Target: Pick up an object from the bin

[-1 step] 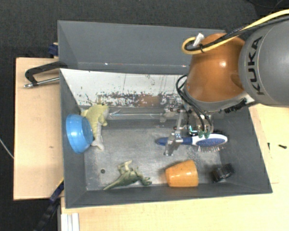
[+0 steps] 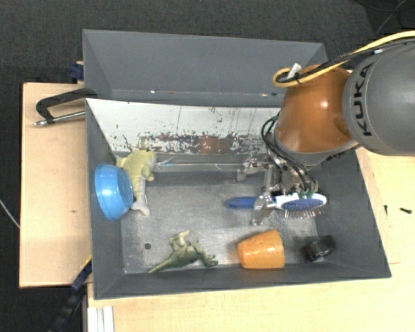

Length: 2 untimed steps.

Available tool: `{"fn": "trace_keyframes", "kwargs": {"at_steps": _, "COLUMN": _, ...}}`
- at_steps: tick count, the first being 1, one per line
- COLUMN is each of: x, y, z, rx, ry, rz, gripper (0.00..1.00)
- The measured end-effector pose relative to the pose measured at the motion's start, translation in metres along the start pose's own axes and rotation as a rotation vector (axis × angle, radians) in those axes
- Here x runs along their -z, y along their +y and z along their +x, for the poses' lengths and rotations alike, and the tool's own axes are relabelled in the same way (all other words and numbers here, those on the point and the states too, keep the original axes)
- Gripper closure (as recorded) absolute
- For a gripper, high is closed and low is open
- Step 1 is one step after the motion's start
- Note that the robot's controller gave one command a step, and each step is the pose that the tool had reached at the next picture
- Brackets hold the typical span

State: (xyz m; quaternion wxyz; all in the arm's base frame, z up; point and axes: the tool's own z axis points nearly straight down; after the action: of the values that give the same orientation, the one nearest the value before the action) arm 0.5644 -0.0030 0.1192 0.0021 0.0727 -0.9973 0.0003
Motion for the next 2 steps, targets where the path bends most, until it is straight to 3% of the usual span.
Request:
{"fn": "trace_keyframes", "kwargs": {"at_steps": 1, "x": -0.0474, "y": -0.0339, "z": -0.0106, "rx": -0.154, "ry": -0.008, "rz": -0.003, "gripper": 0.00}}
{"fn": "trace_keyframes", "kwargs": {"at_steps": 2, "x": -0.0457, "y": -0.0338, "z": -0.0116, "rx": -0.154, "ry": -0.012, "rz": -0.002, "gripper": 1.00}}
